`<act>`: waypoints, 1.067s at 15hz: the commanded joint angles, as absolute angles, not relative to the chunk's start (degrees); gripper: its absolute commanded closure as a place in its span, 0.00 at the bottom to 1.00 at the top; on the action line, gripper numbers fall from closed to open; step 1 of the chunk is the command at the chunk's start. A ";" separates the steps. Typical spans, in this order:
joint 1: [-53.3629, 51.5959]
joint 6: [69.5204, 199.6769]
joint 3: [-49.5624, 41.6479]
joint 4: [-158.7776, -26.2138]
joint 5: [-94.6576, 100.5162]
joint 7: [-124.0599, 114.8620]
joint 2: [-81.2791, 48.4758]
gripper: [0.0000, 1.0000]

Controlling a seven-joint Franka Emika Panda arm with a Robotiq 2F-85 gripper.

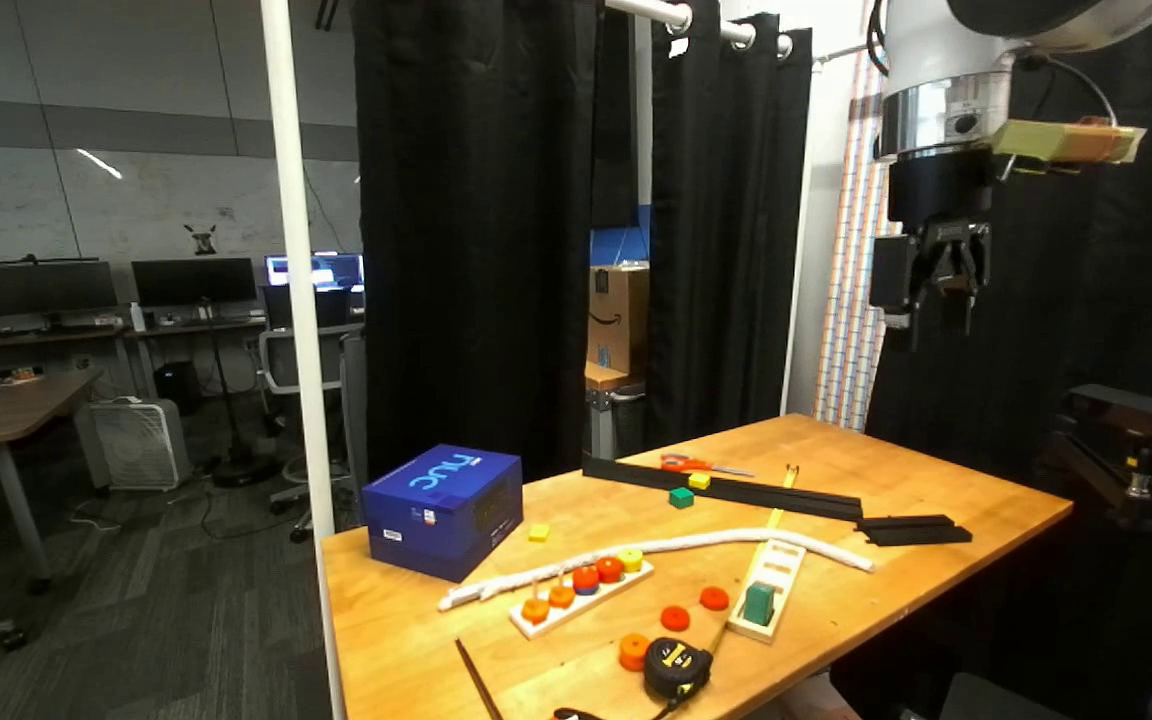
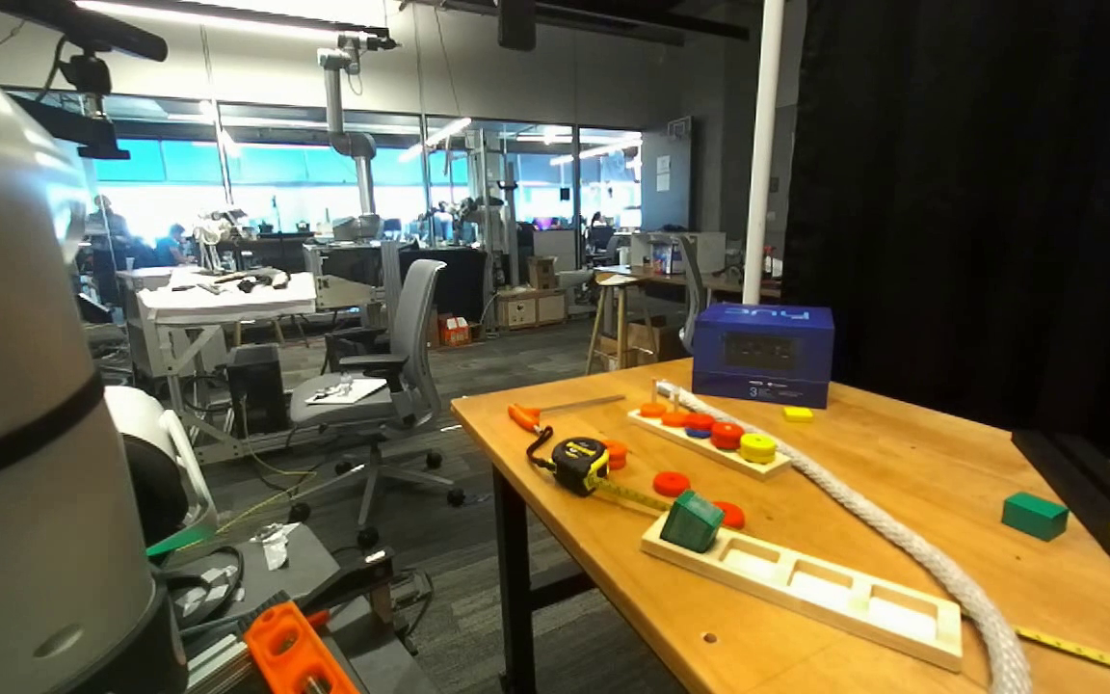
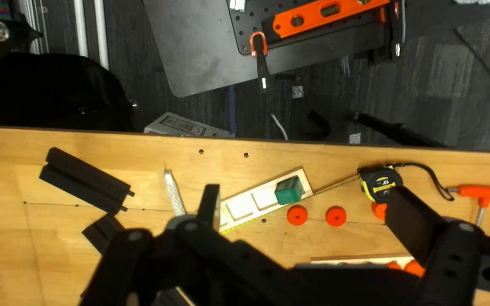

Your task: Put the green square block on the first position from the left on the wooden board

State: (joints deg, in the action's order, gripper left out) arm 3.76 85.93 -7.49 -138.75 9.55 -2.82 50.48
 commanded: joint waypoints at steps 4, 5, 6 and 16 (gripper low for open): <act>5.38 87.28 -13.82 -144.94 9.48 8.92 54.44 0.00; 6.21 88.43 -13.39 -146.00 9.11 7.07 55.25 0.00; 7.09 90.12 -12.67 -147.15 8.48 4.63 56.05 0.00; 7.08 89.22 -12.86 -146.66 9.17 5.80 54.56 0.00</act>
